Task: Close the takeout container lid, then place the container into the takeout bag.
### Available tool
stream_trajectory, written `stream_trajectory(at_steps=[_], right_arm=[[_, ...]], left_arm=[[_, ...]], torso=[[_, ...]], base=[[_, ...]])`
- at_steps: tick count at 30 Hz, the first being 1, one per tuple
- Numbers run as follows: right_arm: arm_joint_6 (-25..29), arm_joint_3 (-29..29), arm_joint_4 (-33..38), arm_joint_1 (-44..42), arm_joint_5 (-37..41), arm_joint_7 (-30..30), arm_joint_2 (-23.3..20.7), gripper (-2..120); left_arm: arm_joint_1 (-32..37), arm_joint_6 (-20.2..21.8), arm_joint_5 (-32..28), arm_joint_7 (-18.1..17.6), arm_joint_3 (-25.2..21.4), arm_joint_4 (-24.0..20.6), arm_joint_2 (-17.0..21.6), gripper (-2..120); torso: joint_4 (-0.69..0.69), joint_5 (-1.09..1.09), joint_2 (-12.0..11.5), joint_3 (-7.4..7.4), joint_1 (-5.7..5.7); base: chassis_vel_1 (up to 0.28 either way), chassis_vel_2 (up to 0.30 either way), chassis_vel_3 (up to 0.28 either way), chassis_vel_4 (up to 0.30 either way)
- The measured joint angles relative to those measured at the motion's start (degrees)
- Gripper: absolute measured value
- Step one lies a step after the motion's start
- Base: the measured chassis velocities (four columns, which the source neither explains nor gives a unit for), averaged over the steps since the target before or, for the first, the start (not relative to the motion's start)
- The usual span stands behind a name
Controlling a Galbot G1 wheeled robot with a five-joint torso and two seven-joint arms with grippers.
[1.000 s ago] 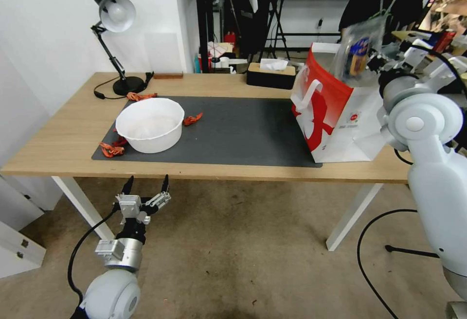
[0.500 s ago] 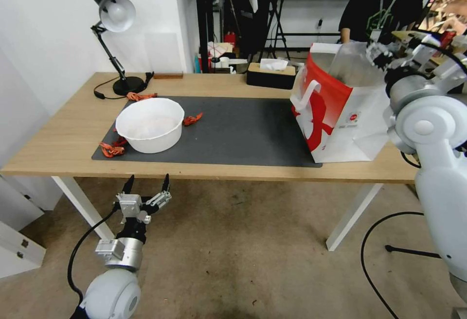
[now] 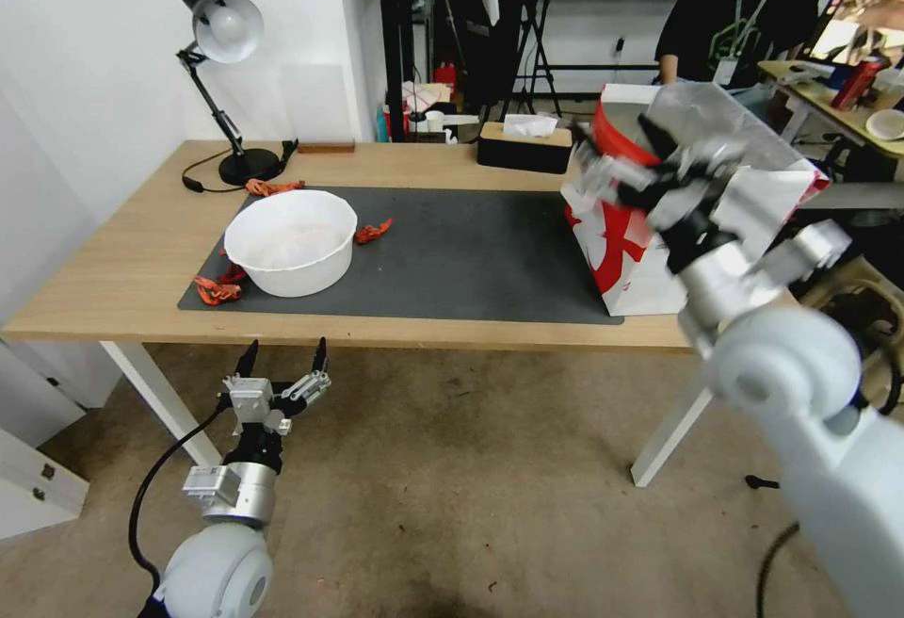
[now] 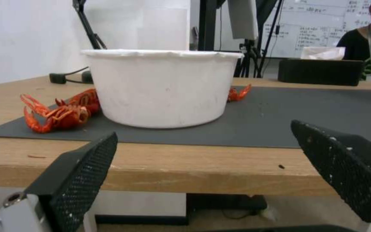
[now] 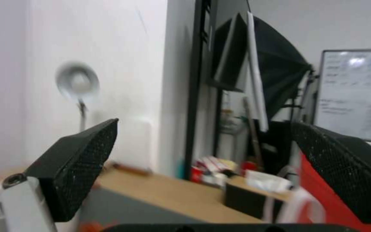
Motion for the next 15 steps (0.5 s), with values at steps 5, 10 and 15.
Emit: stream_trajectory(at_steps=[5,10,15], right_arm=[[-1.2,-1.1,2.7,-6.4,-8.4,3.9,1.0,100],[0.6,-3.3,4.3,-14.8,-17.3,10.4,4.4,100],[6.3,-5.2,2.5,-21.4,-22.2,16.0,6.3,100]], left_arm=[[0.0,0.0,0.0,0.0,0.0,0.0,-0.1,100],[-0.2,0.0,0.0,0.0,0.0,0.1,-0.3,100],[-0.2,0.0,0.0,0.0,0.1,0.1,-0.5,100]], torso=[[-0.02,0.01,0.0,0.00,0.00],[0.00,0.00,0.0,0.00,0.00],[-0.01,0.00,0.0,0.00,0.00]], base=[[0.000,0.000,0.000,0.000],[0.000,0.000,0.000,0.000],[0.000,0.000,0.000,0.000]])
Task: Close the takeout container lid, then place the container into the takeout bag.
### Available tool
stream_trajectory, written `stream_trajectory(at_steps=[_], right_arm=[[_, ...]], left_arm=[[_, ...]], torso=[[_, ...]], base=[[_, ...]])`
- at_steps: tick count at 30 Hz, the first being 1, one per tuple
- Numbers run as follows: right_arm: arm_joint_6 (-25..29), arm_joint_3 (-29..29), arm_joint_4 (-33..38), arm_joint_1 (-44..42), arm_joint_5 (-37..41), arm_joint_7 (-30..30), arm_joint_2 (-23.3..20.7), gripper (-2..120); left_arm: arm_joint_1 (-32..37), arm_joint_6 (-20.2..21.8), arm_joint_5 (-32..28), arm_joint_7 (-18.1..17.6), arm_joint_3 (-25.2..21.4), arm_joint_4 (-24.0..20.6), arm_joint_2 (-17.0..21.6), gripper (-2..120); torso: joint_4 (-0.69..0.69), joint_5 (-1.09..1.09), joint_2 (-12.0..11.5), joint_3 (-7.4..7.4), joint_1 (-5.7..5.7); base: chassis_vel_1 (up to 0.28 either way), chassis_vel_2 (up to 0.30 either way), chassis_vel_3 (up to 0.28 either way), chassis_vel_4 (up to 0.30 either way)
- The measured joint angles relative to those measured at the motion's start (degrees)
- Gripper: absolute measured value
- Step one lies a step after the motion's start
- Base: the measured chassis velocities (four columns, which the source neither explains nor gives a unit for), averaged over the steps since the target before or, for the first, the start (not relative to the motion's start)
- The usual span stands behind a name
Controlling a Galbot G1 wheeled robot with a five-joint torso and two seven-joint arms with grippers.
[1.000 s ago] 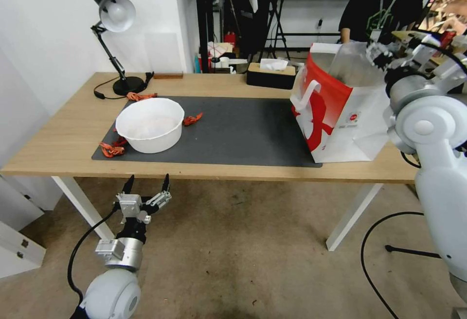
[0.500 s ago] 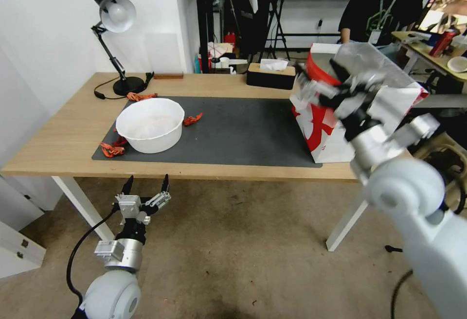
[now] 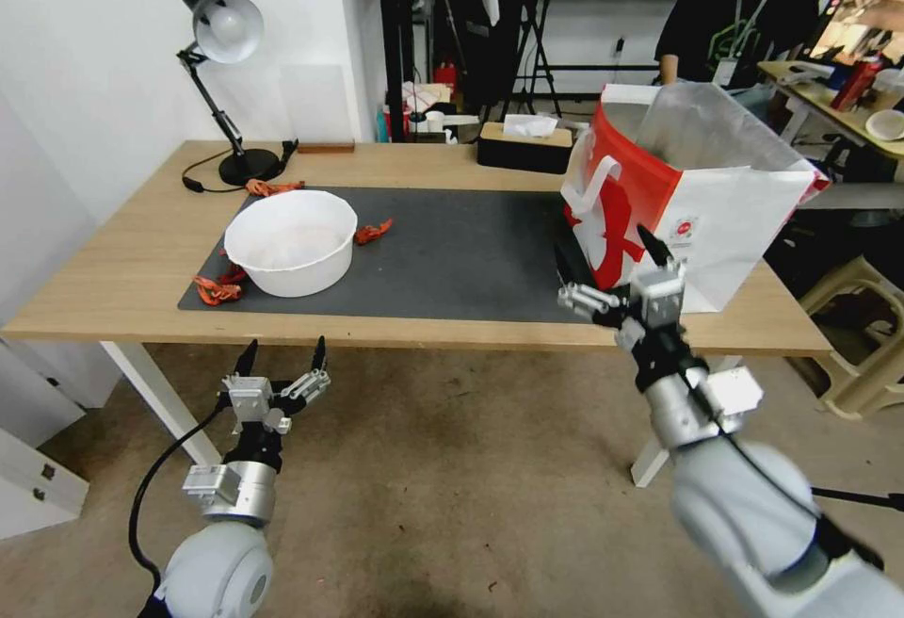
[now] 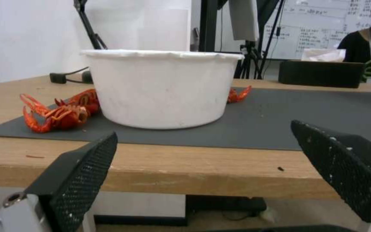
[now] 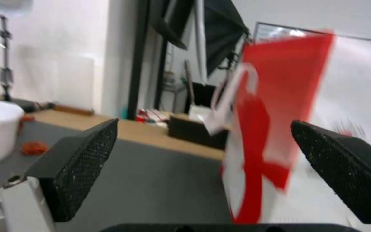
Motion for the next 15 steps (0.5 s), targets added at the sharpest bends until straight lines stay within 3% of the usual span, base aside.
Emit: stream_trajectory(at_steps=[15], right_arm=[[10.9,-2.7,-9.1,-9.0,-5.0,4.4,3.6,100]], left_arm=[[0.1,0.0,-0.1,0.0,0.2,0.2,-0.3,100]], torso=[[0.01,0.01,0.0,0.00,0.01]], base=[[0.000,0.000,0.000,0.000]])
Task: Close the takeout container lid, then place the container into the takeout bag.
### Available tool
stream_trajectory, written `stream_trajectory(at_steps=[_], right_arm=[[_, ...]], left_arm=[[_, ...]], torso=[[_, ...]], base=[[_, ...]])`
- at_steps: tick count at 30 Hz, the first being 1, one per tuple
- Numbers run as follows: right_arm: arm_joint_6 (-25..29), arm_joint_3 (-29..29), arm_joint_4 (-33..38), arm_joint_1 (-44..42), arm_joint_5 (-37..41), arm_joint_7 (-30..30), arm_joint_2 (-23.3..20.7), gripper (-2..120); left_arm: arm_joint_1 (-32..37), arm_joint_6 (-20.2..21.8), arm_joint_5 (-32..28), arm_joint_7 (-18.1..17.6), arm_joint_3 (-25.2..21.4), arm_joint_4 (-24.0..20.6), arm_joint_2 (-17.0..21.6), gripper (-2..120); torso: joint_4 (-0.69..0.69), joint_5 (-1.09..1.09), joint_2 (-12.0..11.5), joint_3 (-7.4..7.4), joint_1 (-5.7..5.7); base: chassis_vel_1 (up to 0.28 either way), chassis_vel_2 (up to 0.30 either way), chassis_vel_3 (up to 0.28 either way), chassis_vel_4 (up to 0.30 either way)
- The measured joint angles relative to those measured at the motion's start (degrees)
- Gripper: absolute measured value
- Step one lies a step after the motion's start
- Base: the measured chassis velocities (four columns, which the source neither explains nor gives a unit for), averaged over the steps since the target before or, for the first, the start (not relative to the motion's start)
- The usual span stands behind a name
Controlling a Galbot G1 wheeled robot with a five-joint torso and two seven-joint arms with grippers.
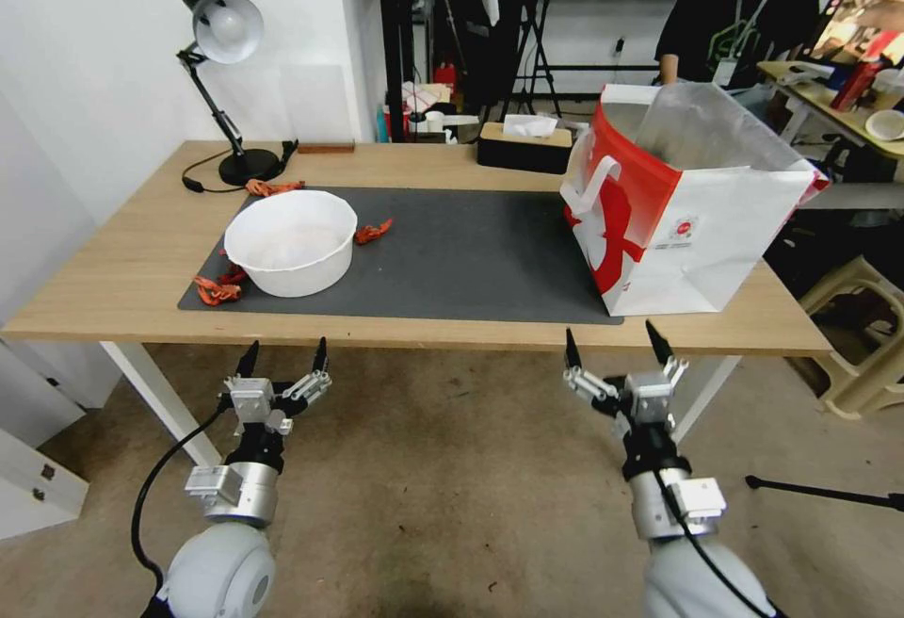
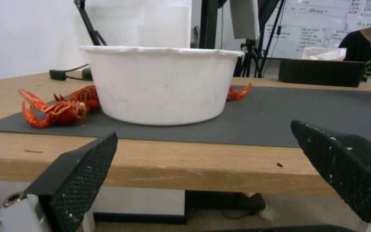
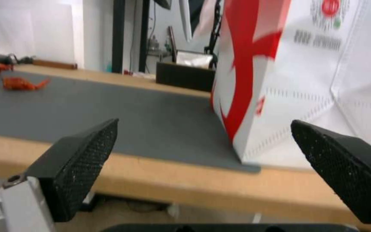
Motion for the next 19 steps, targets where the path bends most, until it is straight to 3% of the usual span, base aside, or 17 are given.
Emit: stream_trajectory(at_steps=[19], right_arm=[[0.5,-0.4,-1.8,0.7,0.5,0.3,0.9,100]], left_arm=[[-0.1,-0.6,-0.1,0.3,0.1,1.1,0.0,100]], torso=[[0.00,0.00,0.0,0.01,0.00]], base=[[0.000,0.000,0.000,0.000]])
